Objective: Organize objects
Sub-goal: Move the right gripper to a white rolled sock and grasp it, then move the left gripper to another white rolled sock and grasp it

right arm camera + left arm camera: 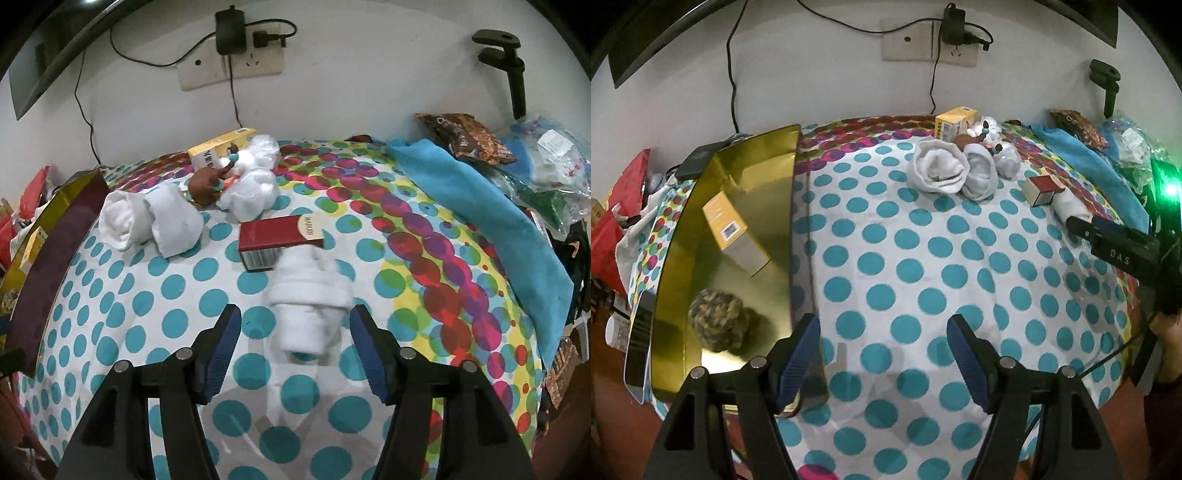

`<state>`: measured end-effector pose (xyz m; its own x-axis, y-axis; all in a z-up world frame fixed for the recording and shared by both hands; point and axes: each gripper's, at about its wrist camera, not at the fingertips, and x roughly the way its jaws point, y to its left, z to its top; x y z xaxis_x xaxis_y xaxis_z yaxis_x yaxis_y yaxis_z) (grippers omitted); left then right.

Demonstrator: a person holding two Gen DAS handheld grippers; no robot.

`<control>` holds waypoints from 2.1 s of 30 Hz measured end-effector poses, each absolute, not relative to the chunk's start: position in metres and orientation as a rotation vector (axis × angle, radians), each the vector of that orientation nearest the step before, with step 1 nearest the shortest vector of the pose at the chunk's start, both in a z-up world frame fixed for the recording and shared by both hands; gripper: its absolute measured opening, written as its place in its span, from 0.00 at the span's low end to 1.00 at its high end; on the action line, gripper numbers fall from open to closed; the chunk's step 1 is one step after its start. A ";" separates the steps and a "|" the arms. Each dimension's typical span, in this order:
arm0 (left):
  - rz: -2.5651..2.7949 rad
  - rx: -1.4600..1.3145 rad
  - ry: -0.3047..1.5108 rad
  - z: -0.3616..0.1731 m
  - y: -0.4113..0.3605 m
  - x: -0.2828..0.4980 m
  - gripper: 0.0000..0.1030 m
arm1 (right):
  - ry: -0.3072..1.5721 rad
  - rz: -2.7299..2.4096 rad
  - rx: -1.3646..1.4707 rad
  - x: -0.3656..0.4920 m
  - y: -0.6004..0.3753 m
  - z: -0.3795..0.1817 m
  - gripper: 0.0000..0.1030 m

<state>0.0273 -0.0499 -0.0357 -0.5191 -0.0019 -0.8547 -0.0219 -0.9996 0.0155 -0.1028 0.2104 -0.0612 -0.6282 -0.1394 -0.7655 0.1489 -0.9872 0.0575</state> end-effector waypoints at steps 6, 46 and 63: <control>2.717 -1.516 0.086 -0.036 -0.032 0.008 0.71 | -0.012 -2.661 1.307 -0.112 0.216 -0.069 0.61; 2.815 -1.521 0.074 -0.057 -0.008 -0.091 0.71 | 0.059 -2.622 1.241 -0.141 0.185 -0.085 0.34; 2.873 -1.472 0.075 -0.067 -0.008 -0.121 0.71 | 0.039 -2.616 1.258 -0.143 0.185 -0.084 0.36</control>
